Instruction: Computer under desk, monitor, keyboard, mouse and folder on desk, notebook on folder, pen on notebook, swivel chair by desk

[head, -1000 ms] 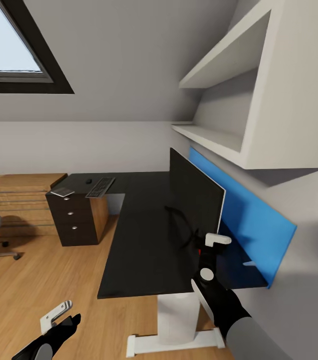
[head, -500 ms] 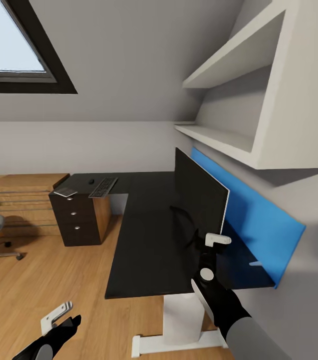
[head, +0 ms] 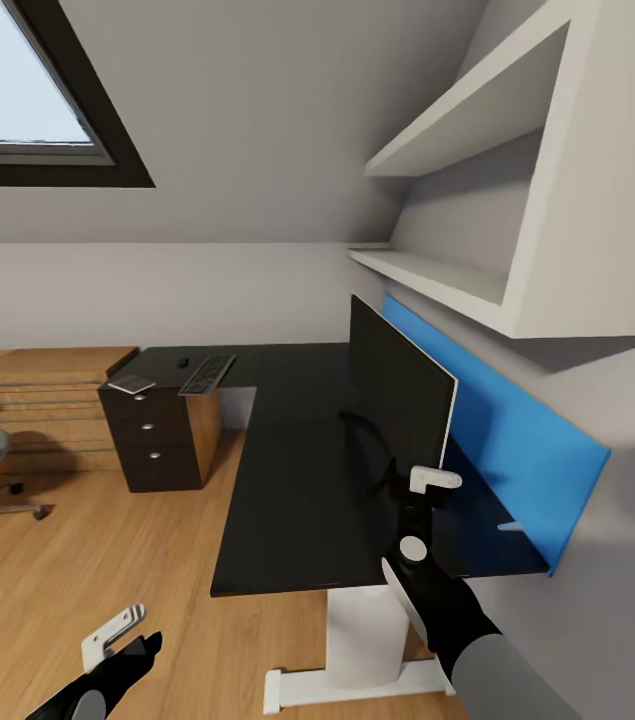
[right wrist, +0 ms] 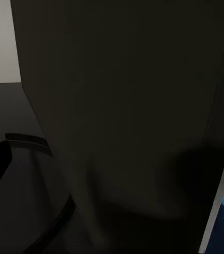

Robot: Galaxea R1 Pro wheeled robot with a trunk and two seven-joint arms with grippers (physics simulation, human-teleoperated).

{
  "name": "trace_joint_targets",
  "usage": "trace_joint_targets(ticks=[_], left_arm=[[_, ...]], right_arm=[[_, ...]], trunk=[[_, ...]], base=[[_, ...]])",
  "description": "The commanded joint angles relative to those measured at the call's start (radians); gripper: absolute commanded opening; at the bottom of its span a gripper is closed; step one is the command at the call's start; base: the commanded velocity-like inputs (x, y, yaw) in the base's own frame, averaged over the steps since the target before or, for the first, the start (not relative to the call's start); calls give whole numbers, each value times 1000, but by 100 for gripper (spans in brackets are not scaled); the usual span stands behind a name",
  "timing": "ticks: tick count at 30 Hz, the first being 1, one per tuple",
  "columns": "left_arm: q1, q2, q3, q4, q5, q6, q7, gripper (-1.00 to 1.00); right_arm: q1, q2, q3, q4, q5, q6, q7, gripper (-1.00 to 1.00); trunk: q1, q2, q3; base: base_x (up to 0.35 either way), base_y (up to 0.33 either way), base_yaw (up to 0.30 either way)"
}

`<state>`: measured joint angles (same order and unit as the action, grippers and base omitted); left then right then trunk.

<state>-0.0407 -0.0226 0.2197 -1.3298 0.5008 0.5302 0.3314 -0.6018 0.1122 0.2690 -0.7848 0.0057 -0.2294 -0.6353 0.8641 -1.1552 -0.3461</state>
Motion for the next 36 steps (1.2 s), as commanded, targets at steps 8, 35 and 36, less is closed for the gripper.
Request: trace_joint_targets(ticks=[8, 35, 36], left_arm=[[-1, 0, 1, 4, 10, 4, 7, 100], [-1, 18, -2, 690, -263, -429, -26, 100], [-1, 18, -2, 702, -264, -442, -35, 100]], right_arm=[[-1, 0, 2, 1, 0, -2, -6, 100], [30, -2, 4, 762, -10, -443, 105, 100], [31, -2, 4, 772, -10, -447, 107, 100]], trunk=[[0, -1, -1], [0, -1, -1], [0, -1, -1]], base=[[-249, 0, 0], [-295, 47, 0], [-11, 319, 0]])
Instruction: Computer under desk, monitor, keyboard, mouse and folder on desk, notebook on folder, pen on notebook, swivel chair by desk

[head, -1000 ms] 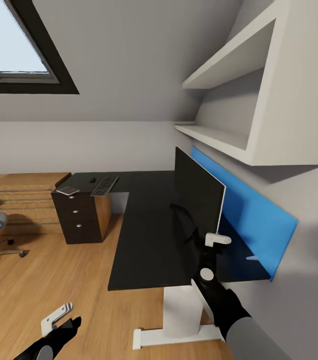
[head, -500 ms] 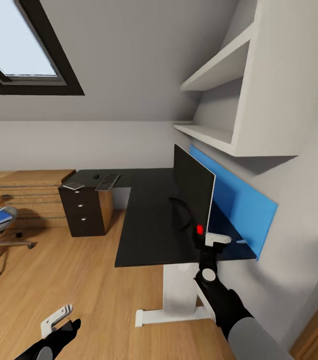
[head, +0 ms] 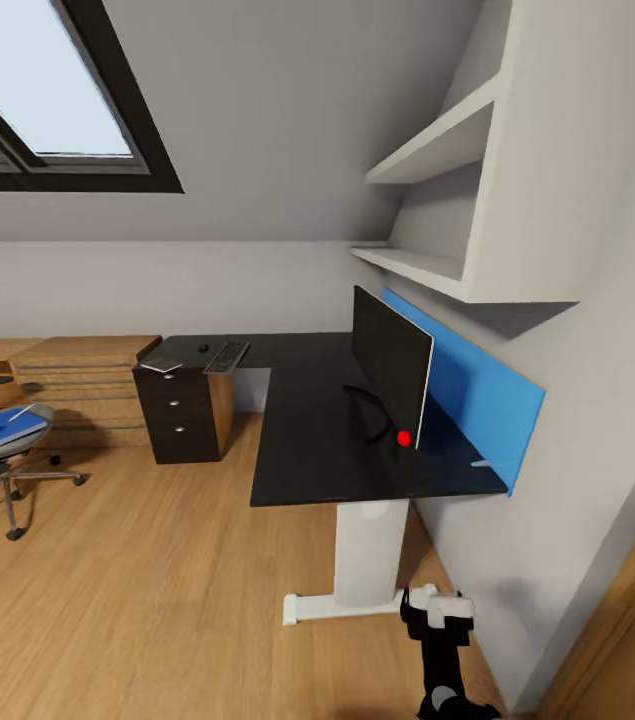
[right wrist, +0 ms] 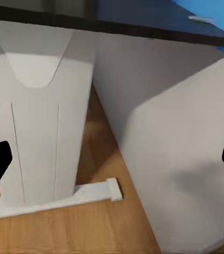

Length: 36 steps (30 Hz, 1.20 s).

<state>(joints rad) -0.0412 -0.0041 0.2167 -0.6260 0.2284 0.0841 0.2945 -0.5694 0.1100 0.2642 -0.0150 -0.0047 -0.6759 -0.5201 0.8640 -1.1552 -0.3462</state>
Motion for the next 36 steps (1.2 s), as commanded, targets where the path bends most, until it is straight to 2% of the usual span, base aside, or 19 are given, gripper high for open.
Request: trace_joint_targets(ticks=[1, 6, 9, 15, 18, 21, 22, 23, 27, 32, 34, 36], left_arm=[[-1, -1, 1, 19, 6, -19, -20, 100], [0, -1, 1, 50, 2, -84, -113, 100], [0, 1, 1, 56, -1, -101, -151, 100], [0, 2, 1, 60, -9, -105, -163, 100], [0, 1, 0, 69, -14, -110, -163, 100], [0, 0, -17, 98, -52, -143, -163, 100], [0, -1, -52, 137, -101, -215, -161, 100], [0, -1, -64, 147, -111, -247, -160, 100], [0, -7, -97, 165, -128, -327, -158, 100], [0, -9, -106, 197, -129, -329, -153, 100], [0, -27, -108, 231, -128, -327, -152, 100], [0, -34, -109, 238, -128, -327, -152, 100]], right_arm=[[6, 0, 8, 16, 0, -6, -5, 100], [66, 0, 7, 36, 0, -15, 19, 100], [83, 0, 7, 40, -1, -13, 73, 100], [90, 4, 7, 41, -2, -10, 166, 100], [97, 8, 7, 41, -2, -10, 183, 100], [101, 15, 7, 41, -2, -10, 192, 100], [102, 30, 7, 41, -2, -10, 195, 100], [103, 34, 7, 41, -2, -10, 196, 100], [103, 40, 7, 41, -1, -10, 196, 100], [112, 44, 8, 41, -1, -19, 194, 100], [127, 52, 9, 41, 0, -24, 192, 100], [130, 58, 9, 41, 0, -25, 192, 100]], trunk=[[0, -1, -1], [0, -1, -1], [0, -1, -1], [0, -1, -1], [0, -1, -1], [0, -1, -1], [0, -1, -1], [0, -1, -2], [0, -1, -3], [-19, 34, 10], [-27, 48, 15], [-34, 62, 20]], base=[[-7, 320, 0], [-3, 322, 0], [0, 328, 0], [0, 334, 0], [0, 337, 0], [0, 332, 0], [0, 123, 6], [0, 79, 52], [0, 39, 147], [0, 2, 244], [29, 0, 257], [148, 0, 258]])
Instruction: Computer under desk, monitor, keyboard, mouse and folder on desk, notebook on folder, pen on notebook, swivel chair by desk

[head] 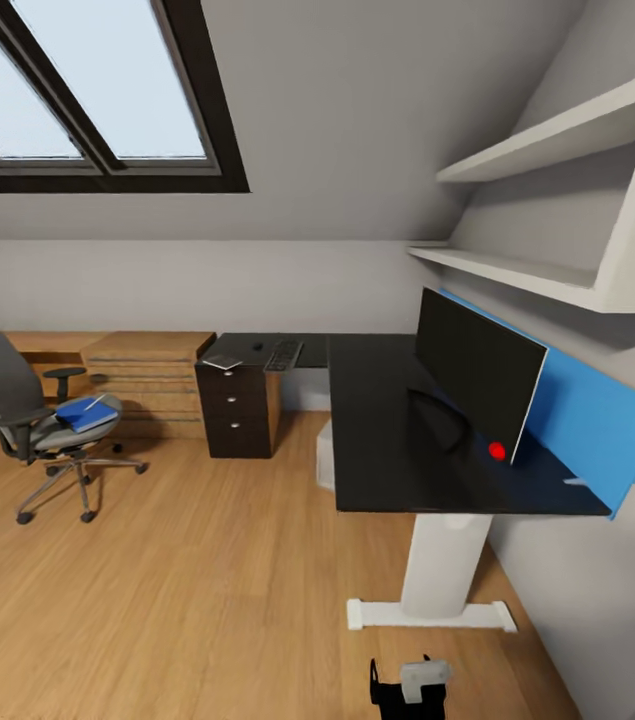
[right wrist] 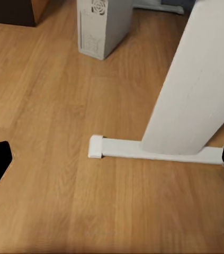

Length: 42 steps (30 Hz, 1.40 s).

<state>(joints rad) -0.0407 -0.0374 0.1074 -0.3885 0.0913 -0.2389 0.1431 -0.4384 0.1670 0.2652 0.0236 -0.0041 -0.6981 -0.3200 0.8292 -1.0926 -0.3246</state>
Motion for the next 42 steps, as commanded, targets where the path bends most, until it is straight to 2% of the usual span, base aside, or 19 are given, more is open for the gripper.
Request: trace_joint_targets(ticks=[1, 18, 25, 32, 42], left_arm=[[-1, -3, 0, 3, 10, -4, -1, 100], [-1, -7, 1, 8, 12, -4, 1, 100], [-1, -7, 1, 10, 12, -5, 1, 100], [-1, -8, 2, 10, 12, -11, 0, 100], [-1, -7, 2, 11, 12, -14, 0, 100]], right_arm=[[0, 3, 8, 3, -1, -3, -8, 100], [4, 7, 7, 3, 1, -3, -4, 100], [31, -1, 6, 1, 8, 1, 39, 100], [32, -1, 7, 1, 8, 3, 66, 100], [32, -1, 6, 1, 8, 3, 85, 100]], trunk=[[-4, 7, 2], [-69, 126, 41], [-96, 175, 62], [-96, 175, 62], [-96, 175, 62]], base=[[256, 0, 258], [315, 0, 209], [329, 1, 13], [304, 32, 0], [39, 140, 0]])
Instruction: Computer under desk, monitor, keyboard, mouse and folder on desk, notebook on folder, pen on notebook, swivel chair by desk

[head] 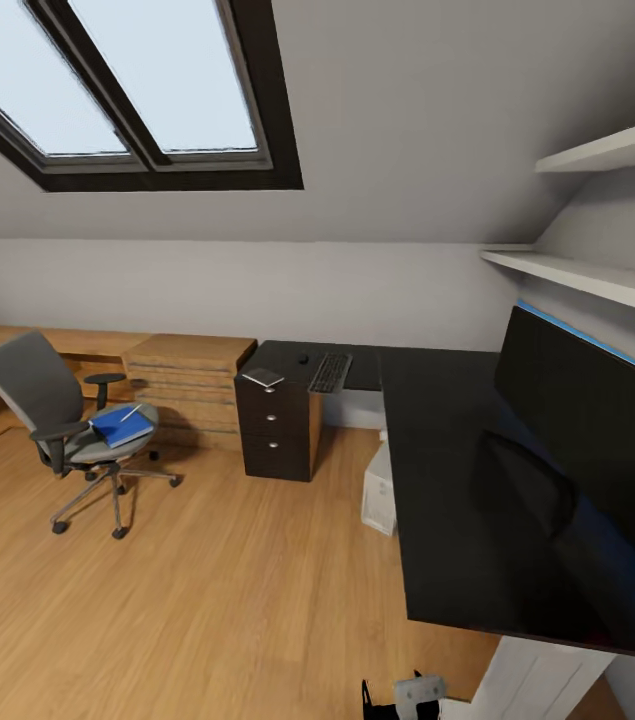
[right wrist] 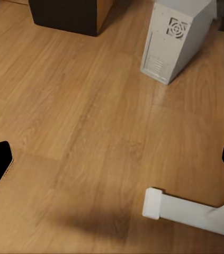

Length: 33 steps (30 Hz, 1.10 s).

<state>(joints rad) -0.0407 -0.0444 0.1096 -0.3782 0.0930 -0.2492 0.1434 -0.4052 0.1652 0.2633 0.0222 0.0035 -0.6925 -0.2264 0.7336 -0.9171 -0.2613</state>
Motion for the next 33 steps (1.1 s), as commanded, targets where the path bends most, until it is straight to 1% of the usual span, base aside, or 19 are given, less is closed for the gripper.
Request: trace_joint_targets(ticks=[1, 5, 10, 13, 21, 25, 33], left_arm=[[-1, 0, 0, 1, 10, -4, -1, 100], [-1, 0, 0, 11, 10, -3, -1, 100], [-1, 0, -1, 16, 10, -1, -1, 100], [-1, 0, -1, 16, 10, 0, -1, 100], [-1, 0, -1, 16, 9, 1, -1, 100], [-1, 0, -1, 16, 7, 0, -2, 100], [-1, -1, -1, 16, 7, -3, -2, 100]], right_arm=[[-1, 1, 9, 2, 1, -3, -8, 100], [-1, 1, 10, 2, 0, -2, -8, 100], [-1, 1, 10, 2, 0, -2, -6, 100], [-1, 1, 10, 2, 1, -2, 0, 100], [-1, 1, 10, 2, 1, -2, 27, 100], [-1, 0, 10, 2, 1, -2, 29, 100], [-1, -1, 10, 2, 1, -2, 31, 100]], trunk=[[0, -1, -1], [0, -1, -1], [0, -1, -1], [0, -1, -1], [0, -1, -1], [0, -1, -1], [0, -1, -1]], base=[[1, 325, 0], [37, 325, 0], [199, 301, -22], [212, 297, -134], [218, 290, -237], [253, 249, -264], [300, 161, -270]])
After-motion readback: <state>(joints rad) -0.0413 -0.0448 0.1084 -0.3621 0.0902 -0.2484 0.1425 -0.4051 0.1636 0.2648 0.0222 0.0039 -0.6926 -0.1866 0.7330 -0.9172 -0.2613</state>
